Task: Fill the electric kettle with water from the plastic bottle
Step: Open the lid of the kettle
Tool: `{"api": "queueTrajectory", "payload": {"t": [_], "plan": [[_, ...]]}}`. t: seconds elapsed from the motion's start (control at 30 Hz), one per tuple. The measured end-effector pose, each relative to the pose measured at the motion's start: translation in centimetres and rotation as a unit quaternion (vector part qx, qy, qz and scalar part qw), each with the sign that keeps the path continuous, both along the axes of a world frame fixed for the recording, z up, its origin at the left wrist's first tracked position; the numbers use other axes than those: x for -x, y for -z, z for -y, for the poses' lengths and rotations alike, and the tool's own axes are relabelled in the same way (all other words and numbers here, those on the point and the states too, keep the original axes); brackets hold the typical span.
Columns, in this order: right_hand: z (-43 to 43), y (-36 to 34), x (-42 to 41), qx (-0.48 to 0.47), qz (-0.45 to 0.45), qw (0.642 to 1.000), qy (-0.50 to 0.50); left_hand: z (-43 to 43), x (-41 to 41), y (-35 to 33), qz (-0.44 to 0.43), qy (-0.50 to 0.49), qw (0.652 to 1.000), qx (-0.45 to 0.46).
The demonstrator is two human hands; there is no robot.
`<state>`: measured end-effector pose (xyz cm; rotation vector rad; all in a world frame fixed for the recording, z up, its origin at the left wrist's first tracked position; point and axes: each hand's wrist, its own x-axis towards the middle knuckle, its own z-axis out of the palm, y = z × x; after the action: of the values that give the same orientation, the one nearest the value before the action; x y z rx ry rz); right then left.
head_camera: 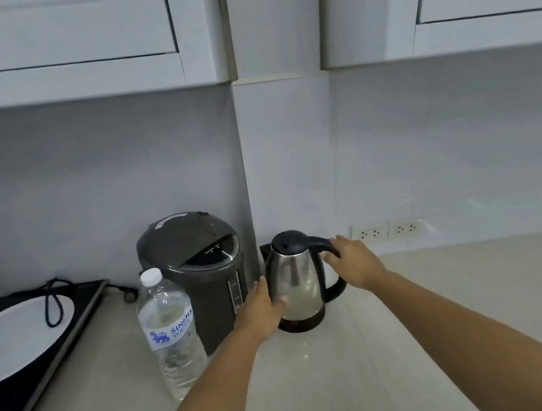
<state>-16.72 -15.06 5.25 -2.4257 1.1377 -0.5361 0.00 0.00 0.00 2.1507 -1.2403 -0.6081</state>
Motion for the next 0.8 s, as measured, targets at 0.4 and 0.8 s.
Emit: {"api": "queueTrajectory", "payload": {"t": [0.4, 0.8], "plan": [[5.0, 4.6, -7.1, 0.046, -0.018, 0.999, 0.003, 6.9, -3.0, 2.3, -0.116, -0.063, 0.991, 0.01], [7.2, 6.0, -7.2, 0.118, 0.039, 0.991, -0.048, 9.7, -0.5, 6.2, -0.177, -0.157, 0.965, 0.109]]}}
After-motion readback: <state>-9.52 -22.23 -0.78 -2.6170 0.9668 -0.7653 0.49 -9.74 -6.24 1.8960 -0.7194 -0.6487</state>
